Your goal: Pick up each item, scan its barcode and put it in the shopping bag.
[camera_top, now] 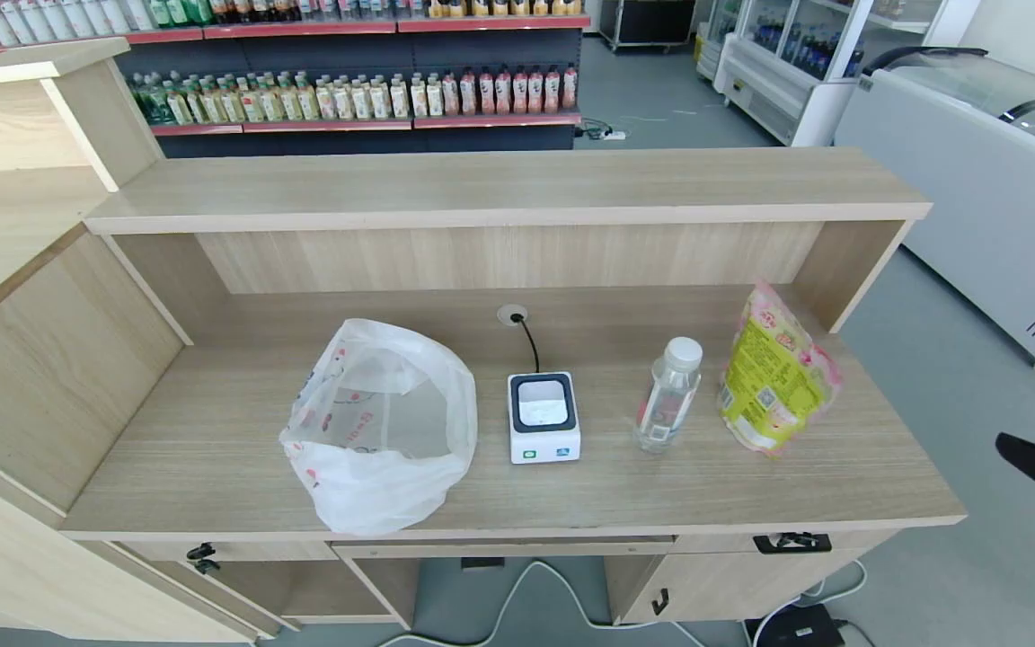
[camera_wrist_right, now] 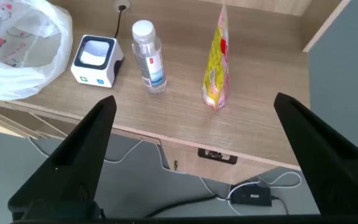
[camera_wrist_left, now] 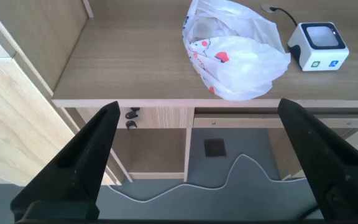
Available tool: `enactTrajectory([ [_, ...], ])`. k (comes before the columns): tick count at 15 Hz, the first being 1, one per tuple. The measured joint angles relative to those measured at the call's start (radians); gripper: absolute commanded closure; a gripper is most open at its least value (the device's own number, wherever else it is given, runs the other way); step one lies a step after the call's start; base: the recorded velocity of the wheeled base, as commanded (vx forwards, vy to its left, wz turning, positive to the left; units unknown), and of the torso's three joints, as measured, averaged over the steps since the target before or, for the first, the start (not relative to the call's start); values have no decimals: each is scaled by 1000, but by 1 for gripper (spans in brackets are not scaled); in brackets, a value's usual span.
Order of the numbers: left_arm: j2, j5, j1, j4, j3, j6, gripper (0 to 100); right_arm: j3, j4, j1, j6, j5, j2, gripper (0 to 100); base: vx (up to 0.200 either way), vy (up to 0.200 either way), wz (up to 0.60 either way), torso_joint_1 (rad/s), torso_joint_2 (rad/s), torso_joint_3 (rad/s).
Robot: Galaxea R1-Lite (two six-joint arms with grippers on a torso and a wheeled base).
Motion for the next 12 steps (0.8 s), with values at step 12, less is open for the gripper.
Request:
enactTrajectory([
  [12,0,0,0,0,0,0,0,57,-134,11,-93,45,319,0,0,0,0,0,0,0],
])
